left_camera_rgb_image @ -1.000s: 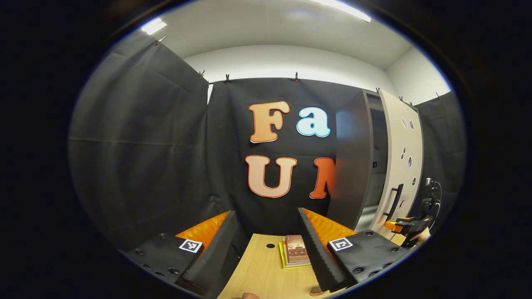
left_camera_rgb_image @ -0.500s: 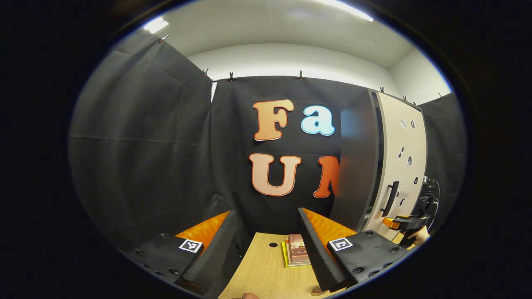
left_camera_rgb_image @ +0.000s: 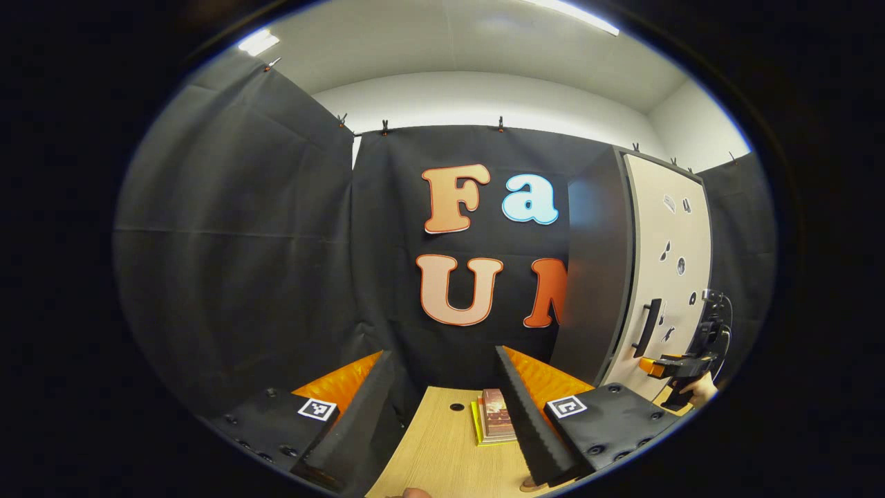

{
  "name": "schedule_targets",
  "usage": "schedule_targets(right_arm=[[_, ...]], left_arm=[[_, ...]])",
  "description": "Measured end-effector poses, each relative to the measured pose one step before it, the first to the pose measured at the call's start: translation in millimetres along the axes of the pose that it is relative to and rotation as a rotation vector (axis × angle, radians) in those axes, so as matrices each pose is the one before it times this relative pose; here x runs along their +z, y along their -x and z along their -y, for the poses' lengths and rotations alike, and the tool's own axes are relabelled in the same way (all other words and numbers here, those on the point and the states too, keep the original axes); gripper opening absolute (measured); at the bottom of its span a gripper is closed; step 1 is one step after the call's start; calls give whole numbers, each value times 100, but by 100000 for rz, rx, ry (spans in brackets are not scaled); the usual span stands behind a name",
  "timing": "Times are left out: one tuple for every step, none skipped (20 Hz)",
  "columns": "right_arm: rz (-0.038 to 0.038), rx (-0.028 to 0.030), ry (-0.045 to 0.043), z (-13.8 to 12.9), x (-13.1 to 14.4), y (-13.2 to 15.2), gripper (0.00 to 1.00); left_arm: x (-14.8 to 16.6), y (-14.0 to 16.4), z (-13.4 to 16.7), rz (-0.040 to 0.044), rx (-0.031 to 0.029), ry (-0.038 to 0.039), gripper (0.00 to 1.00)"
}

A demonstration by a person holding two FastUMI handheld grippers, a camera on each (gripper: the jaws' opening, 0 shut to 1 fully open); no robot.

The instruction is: Open the cabinet door with the right hand, grasp the bottle in the cabinet with the left hand and place it on the coaster, then close the cabinet door with the right hand.

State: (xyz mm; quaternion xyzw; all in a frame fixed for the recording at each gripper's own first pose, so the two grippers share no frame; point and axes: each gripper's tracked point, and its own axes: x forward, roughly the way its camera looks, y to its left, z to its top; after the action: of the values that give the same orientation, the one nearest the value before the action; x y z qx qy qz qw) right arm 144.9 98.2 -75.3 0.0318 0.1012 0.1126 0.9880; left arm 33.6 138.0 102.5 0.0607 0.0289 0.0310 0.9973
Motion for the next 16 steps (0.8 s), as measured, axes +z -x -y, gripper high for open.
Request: schedule_targets(right_arm=[[135,196,-955,243,311,433,95],[-62,-27,49,362,324,501,95],[114,-58,599,441,391,762,95],[151,-278,496,514,358,721,95],[-172,-350,116,586,386,791,94],[-841,-478,-299,691,331,813,95],[-754,-235,-399,520,265,765,95],[20,-65,-226,490,544,894,95],[763,10,256,584,757,1021,95],[932,-379,1129,670,892,1084,95],[854,-399,1582,701,972,1219,94],[1254,-536,1871,737,1172,1124,94],[1569,-408,1766,790,1400,1107,94],[1635,-210,1486,705,1421,1212,94],[1933,-748,1578,875,1507,1159,94],[2211,-1168,2215,938,1683,1162,94]], left_arm=[[22,-47,-128,52,80,68,95],[122,-103,-80,165,137,181,95],[-6,-116,81,-222,47,298,95],[-107,-169,154,-469,-303,4,95],[-16,-254,268,-77,-583,-232,94],[143,-233,353,433,-833,-114,94],[186,-234,478,481,-1193,216,94],[190,-316,502,-52,-1098,292,94],[272,-485,632,224,-1415,195,94],[382,-373,726,341,-1438,47,96],[424,-243,553,620,-1164,-9,96],[525,-188,572,1012,-1217,-155,94],[653,-268,540,1162,-1119,-386,94],[541,-177,516,1075,-846,-600,94],[449,-317,370,839,-771,-602,94],[402,-214,477,788,-1058,-336,95]])
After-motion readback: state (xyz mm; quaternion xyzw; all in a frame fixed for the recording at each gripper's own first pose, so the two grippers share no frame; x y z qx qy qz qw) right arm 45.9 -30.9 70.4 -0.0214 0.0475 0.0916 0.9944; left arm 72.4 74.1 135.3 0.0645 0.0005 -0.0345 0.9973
